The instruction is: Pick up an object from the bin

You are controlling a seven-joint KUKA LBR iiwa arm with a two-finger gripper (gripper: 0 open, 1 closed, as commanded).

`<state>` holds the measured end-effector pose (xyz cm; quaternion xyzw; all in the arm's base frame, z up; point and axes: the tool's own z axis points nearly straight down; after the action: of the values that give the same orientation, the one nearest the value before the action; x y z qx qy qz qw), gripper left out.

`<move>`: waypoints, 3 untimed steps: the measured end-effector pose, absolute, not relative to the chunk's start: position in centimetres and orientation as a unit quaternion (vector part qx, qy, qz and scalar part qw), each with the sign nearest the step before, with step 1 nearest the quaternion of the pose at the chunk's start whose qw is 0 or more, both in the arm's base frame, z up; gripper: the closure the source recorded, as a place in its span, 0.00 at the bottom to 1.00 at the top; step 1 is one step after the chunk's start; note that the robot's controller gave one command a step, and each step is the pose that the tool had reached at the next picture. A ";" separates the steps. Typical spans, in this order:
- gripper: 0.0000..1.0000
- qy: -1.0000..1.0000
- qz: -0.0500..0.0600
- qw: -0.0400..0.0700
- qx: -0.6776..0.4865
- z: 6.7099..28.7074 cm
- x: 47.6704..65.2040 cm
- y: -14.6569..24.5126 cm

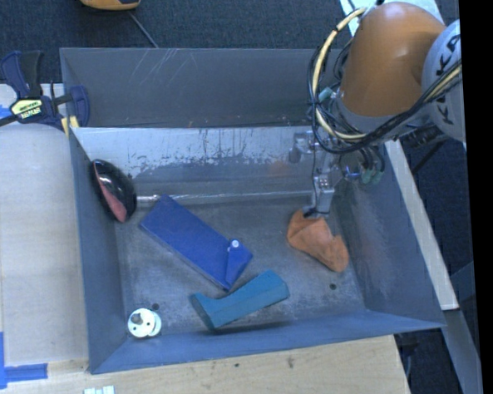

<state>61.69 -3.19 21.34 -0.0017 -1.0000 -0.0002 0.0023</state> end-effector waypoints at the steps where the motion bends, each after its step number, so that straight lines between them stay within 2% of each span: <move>1: 0.00 -1.000 0.000 -0.002 -0.001 21.9 61.8 -3.2; 2: 0.00 -1.000 0.000 -0.004 0.006 16.7 57.2 -5.1; 3: 0.00 -1.000 0.000 0.000 0.016 12.2 55.8 -6.6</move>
Offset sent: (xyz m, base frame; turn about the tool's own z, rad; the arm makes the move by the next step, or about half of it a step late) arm -0.0791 -0.0334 -0.0848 -0.0217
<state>55.84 -6.59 12.23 0.0165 -0.9999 0.0004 -0.0005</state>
